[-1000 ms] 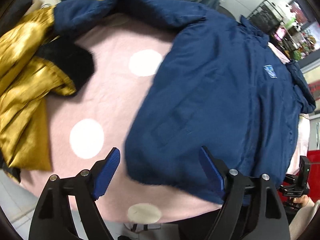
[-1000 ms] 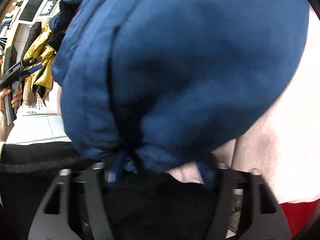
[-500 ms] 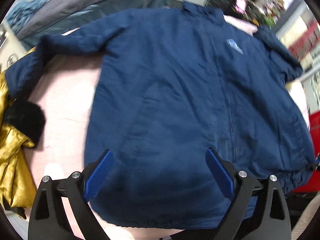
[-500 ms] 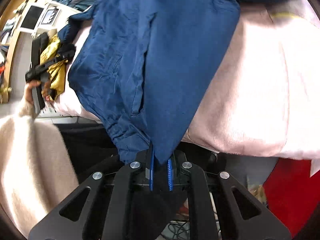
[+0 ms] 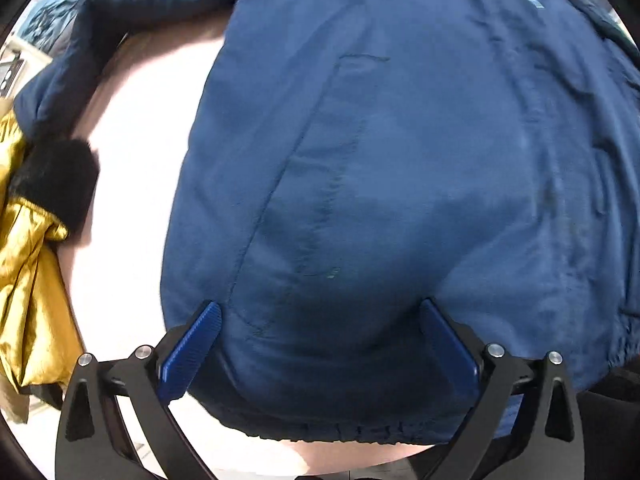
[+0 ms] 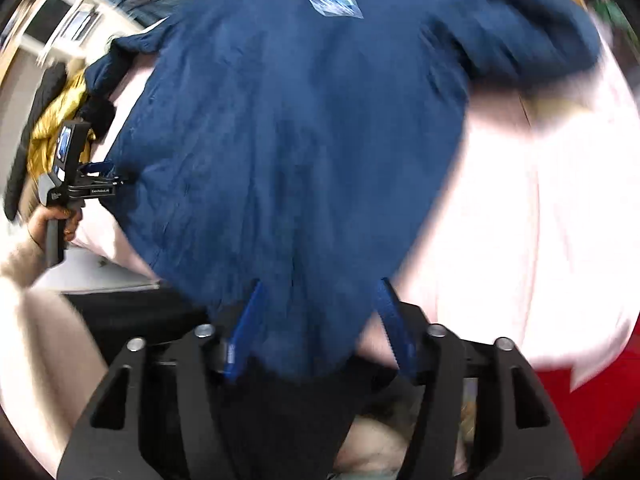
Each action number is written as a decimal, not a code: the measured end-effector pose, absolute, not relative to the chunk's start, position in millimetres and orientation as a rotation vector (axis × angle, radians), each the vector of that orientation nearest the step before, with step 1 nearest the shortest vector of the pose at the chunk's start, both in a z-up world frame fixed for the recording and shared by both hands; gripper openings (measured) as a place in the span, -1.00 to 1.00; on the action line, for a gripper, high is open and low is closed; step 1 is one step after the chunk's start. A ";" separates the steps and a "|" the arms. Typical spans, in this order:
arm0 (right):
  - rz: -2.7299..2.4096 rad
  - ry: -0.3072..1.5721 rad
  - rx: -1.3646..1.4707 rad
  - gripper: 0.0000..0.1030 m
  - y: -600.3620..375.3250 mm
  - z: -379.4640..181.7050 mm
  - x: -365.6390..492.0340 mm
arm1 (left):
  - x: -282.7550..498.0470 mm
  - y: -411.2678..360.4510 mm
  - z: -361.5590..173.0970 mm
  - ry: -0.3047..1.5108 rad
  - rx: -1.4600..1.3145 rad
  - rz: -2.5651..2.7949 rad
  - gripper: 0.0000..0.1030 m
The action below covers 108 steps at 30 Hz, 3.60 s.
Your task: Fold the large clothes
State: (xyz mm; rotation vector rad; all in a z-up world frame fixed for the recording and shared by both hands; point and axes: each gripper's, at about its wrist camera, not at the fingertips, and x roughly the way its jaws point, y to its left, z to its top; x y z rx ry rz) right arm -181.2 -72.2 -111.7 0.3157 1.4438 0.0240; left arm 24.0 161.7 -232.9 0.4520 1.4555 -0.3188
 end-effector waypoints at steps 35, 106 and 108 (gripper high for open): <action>0.062 1.588 -0.145 0.90 -40.5 -213.1 -115.3 | 3.4 26.7 -200.0 1.389 0.557 -0.357 0.88; -0.096 1.061 0.112 0.50 -143.8 -94.8 56.4 | 68.0 -7.6 -175.6 1.263 0.489 -0.212 0.88; -0.141 1.064 0.190 0.54 -166.0 -96.0 54.1 | 83.7 -18.6 -170.5 1.242 0.464 -0.223 0.88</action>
